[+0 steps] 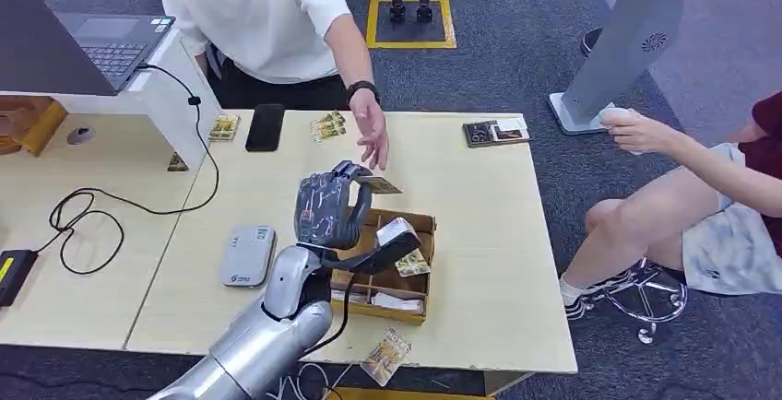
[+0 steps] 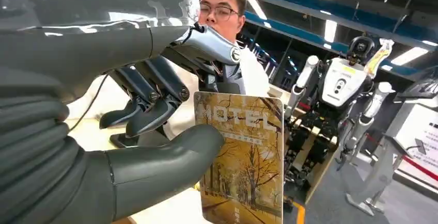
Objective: Pass the card to the sensor for recognition and then transmit it.
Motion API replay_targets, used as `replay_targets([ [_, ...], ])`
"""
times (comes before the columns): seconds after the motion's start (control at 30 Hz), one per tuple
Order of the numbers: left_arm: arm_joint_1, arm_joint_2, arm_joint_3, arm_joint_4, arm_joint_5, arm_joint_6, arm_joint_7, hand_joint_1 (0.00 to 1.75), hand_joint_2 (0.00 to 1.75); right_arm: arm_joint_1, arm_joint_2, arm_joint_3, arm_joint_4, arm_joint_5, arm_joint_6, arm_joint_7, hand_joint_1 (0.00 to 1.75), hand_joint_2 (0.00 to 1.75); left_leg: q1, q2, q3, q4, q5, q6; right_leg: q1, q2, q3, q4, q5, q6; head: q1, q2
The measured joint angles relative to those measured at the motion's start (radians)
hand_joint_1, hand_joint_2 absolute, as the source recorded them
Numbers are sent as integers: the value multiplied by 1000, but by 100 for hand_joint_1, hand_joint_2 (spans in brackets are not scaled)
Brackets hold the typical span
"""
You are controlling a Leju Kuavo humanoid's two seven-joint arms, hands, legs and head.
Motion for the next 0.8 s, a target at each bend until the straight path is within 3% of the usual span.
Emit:
replay_targets([
  [0.6,-199,-40,54,293,69,-37,74,175,175,-5,-3,12,0,11,9,-2,0,175,0,0,0,0,1,0,0,0,0,0,0,0,0,0],
  [0.8,-234,-55,58,366,83,-37,72,175,175,-5,-3,17,0,8,10,-3,0,175,0,0,0,0,1,0,0,0,0,0,0,0,0,0],
])
